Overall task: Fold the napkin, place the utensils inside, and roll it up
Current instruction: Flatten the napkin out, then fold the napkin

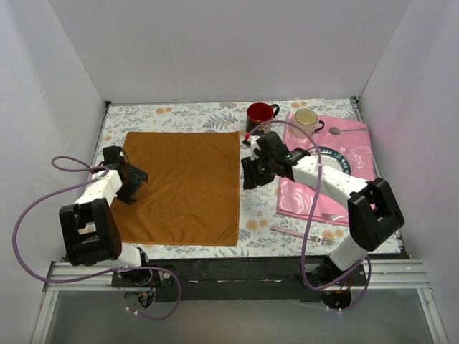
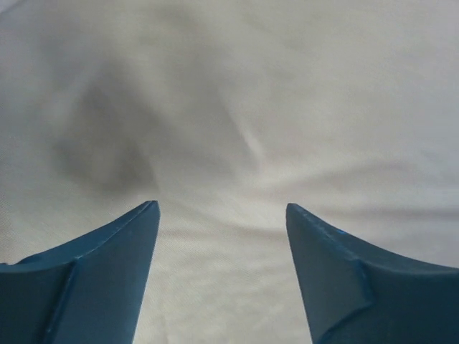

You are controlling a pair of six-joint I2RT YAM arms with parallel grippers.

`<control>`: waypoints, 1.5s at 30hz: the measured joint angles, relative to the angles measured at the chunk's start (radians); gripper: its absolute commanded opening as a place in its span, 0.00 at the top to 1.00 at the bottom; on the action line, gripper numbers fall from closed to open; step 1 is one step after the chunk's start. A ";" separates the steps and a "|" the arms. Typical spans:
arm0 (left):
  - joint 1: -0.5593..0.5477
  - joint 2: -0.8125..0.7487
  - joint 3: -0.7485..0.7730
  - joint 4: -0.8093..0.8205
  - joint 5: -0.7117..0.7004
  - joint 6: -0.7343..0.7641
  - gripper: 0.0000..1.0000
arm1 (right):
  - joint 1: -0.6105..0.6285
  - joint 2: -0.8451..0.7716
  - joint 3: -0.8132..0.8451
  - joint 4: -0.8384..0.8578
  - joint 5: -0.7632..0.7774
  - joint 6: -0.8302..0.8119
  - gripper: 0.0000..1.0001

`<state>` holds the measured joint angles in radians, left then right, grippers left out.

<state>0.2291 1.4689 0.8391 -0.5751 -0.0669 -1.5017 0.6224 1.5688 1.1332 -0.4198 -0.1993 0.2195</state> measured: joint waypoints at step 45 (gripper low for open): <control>0.317 -0.301 0.003 -0.407 -0.292 -0.261 0.05 | 0.268 0.080 0.053 -0.031 0.029 -0.012 0.55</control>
<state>0.5461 1.1683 0.8421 -0.9825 -0.3592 -1.7622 0.8902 1.6489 1.1858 -0.4503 -0.1699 0.2073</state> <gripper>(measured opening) 0.947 0.446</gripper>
